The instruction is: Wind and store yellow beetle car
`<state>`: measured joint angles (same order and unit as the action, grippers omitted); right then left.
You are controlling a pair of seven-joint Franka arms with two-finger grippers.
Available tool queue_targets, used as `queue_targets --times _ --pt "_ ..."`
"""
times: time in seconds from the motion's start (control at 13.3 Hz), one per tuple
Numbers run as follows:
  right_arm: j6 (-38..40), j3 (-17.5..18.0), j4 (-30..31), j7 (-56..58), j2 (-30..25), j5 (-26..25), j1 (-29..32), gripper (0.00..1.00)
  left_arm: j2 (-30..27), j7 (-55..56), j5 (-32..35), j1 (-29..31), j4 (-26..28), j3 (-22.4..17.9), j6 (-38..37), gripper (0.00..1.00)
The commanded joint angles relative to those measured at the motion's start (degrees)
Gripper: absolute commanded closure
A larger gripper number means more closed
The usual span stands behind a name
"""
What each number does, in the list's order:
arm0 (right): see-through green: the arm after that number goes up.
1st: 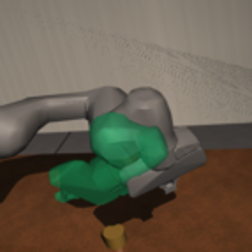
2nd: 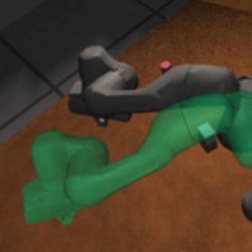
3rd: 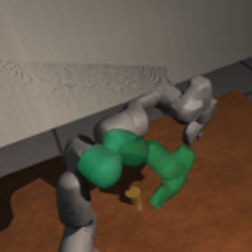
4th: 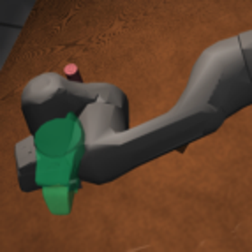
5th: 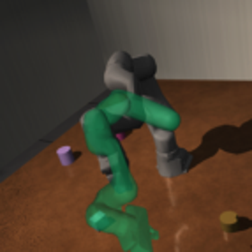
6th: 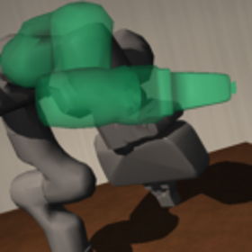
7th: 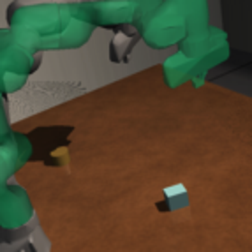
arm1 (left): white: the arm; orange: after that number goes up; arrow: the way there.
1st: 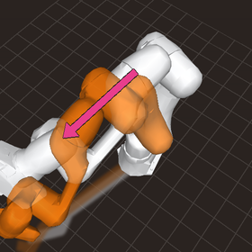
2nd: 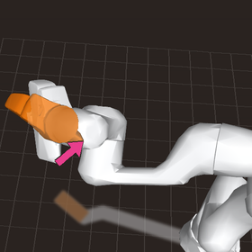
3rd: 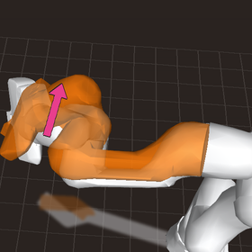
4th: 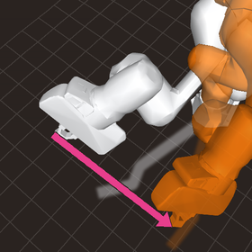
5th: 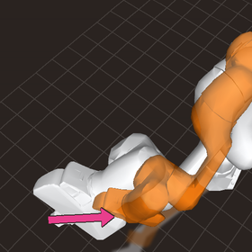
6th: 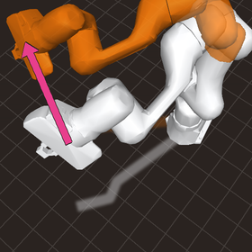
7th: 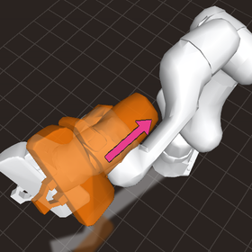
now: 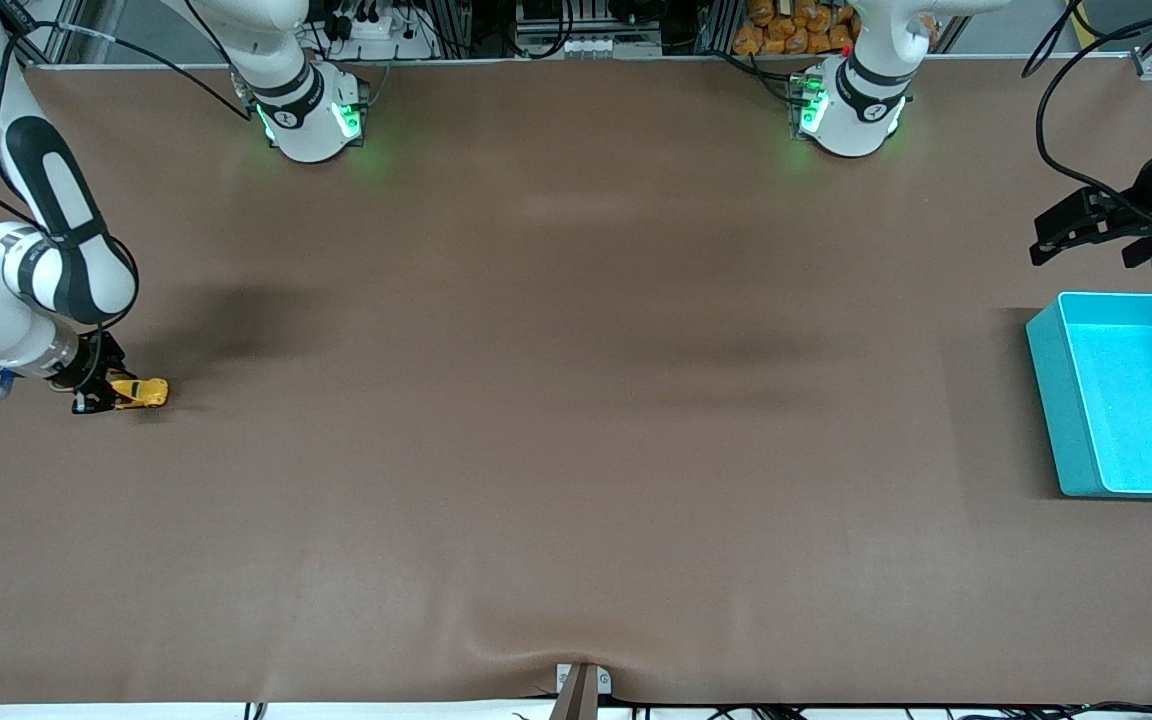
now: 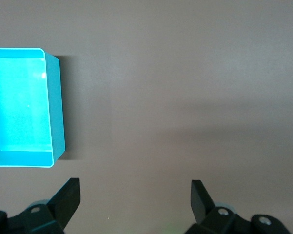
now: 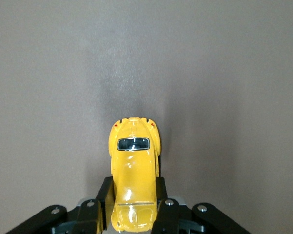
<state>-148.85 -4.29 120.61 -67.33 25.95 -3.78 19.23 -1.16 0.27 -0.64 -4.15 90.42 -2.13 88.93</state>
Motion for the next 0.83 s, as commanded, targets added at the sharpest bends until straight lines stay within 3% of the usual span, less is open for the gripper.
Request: queue_targets --times 0.0,0.75 --pt "-0.99 0.34 0.33 0.97 4.10 -2.02 3.00 0.95 0.37 -0.18 0.64 0.20 -0.86 0.19 -0.16 0.00" --pt "-1.79 0.43 -0.29 4.74 4.45 -2.02 6.08 0.94 0.37 -0.18 0.64 0.20 -0.86 0.19 -0.16 0.00"
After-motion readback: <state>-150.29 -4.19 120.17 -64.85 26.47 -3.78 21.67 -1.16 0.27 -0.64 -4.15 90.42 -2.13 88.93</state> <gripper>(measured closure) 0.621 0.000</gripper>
